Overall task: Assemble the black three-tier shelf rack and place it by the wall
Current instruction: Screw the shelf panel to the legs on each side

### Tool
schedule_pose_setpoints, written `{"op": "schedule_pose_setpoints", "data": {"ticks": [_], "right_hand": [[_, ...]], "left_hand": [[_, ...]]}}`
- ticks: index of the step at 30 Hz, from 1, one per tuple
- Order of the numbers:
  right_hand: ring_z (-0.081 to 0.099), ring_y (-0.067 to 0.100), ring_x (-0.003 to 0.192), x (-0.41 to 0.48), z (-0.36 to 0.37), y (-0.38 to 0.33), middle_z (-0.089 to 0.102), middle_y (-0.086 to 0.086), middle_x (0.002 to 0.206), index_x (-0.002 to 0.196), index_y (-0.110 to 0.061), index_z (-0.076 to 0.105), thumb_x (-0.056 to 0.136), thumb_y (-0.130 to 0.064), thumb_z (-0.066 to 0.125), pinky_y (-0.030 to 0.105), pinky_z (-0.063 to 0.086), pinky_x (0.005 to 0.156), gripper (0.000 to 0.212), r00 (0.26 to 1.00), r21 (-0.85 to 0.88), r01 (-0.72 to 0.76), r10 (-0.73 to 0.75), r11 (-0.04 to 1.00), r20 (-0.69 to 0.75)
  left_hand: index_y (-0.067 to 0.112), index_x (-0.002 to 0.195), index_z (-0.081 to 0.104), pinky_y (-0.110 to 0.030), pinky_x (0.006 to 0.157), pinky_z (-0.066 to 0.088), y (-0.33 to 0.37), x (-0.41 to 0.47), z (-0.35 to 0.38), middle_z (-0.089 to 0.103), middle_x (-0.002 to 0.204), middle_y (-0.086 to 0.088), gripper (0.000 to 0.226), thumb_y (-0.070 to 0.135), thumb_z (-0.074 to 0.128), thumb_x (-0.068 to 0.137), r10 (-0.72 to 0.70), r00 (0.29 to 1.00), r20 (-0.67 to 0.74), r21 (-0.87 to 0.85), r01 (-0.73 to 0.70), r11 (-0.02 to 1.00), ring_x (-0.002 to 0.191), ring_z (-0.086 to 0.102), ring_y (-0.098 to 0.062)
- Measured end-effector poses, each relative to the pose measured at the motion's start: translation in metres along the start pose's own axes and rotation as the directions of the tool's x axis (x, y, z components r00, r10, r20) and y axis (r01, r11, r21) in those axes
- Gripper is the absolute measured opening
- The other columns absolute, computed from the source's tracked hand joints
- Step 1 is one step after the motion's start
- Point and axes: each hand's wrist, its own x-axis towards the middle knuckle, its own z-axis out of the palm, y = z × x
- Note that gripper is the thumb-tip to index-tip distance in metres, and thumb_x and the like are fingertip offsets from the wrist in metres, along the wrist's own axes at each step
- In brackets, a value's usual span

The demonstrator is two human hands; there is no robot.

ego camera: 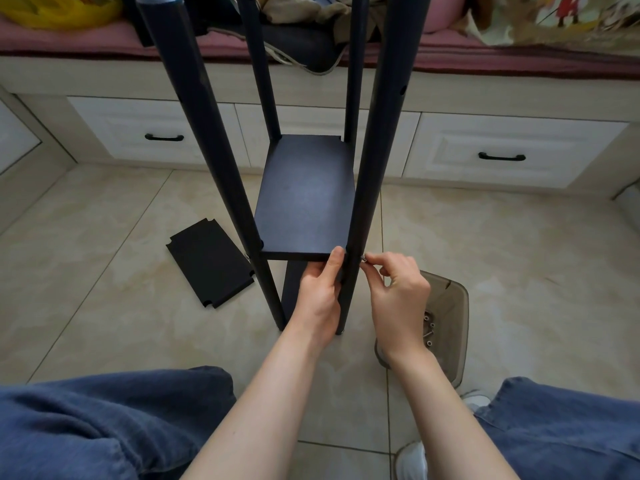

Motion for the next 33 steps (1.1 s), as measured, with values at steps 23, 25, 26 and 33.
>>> {"op": "schedule_pose_setpoints", "data": {"ticks": [23,25,26,33], "right_hand": [[0.066,0.006,0.081,0.0026,-0.0026,-0.0010,0.071,-0.004,0.086,0.095,-0.014,0.076,0.086,-0.015,0.076,0.025,0.053,0.076,0.009,0.973,0.151,-0.229,0.226,0.962,0.034],[0.067,0.004,0.081,0.0035,-0.0026,-0.0013,0.073,-0.002,0.086,0.095,-0.014,0.077,0.086,-0.016,0.076,0.024,0.054,0.076,0.009,0.962,0.180,-0.274,0.270,0.945,0.044],[0.067,0.003,0.081,0.0036,-0.0026,-0.0019,0.073,-0.001,0.086,0.095,-0.014,0.077,0.086,-0.016,0.076,0.023,0.054,0.077,0.009,0.960,0.185,-0.281,0.277,0.942,0.046],[0.068,-0.001,0.083,0.0030,-0.0035,-0.0061,0.072,-0.014,0.086,0.096,-0.019,0.075,0.087,-0.013,0.075,0.013,0.052,0.075,0.011,0.930,0.274,-0.367,0.358,0.889,0.082]], "left_hand": [[0.017,0.105,0.069,-0.028,0.079,0.051,0.0029,0.0000,-0.0020,0.076,0.102,0.000,0.015,0.028,0.061,0.097,-0.059,0.998,0.020,0.037,0.058,0.998,0.096,0.073,-0.009],[0.018,0.107,0.069,-0.023,0.071,0.056,0.0026,-0.0001,-0.0027,0.077,0.102,0.001,0.017,0.028,0.061,0.097,-0.061,0.998,0.024,0.023,0.060,0.998,0.097,0.074,-0.010],[0.018,0.108,0.069,-0.024,0.071,0.055,0.0028,-0.0003,-0.0029,0.077,0.103,0.001,0.018,0.029,0.062,0.096,-0.061,0.998,0.024,0.024,0.061,0.998,0.097,0.074,-0.010],[0.019,0.108,0.069,-0.018,0.066,0.057,0.0024,-0.0002,-0.0039,0.078,0.101,0.003,0.019,0.032,0.063,0.095,-0.048,0.999,0.020,0.033,0.048,0.998,0.097,0.074,-0.008]]}}
